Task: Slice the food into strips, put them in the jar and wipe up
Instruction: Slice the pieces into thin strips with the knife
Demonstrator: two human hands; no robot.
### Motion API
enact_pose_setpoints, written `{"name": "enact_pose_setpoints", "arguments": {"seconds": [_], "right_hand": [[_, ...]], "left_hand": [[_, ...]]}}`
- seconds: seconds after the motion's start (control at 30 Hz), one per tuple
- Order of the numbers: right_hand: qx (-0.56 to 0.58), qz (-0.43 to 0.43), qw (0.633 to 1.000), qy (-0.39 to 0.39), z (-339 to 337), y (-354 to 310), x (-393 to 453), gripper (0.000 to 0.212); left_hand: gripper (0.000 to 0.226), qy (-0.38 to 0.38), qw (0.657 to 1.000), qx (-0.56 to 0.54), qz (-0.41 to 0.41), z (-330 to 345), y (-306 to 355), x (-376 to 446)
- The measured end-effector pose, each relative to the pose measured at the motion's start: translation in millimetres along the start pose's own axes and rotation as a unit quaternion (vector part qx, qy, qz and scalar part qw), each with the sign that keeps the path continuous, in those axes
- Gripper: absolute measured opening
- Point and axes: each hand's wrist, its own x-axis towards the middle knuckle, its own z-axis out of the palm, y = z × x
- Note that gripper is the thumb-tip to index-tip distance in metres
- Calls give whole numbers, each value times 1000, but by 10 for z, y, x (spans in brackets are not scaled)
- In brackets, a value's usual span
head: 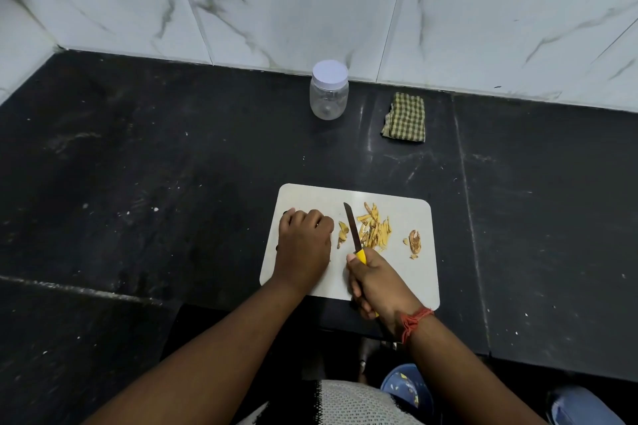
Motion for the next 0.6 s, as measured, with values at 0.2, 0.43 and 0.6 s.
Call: {"name": "enact_pose_setpoints", "arguments": {"seconds": [0.2,0.43,0.6], "right_hand": [[-1,-5,1000,5,-5,-11,3,32],[-73,15,997,8,-13,27,35,29],[-174,-14,984,22,11,53,20,25]], "left_hand": [[15,-28,995,20,94,-13,-113,-31],[12,-2,998,-61,22,-97,-118,-89],[14,-9,997,-76,-21,-53,-112,-126]]}}
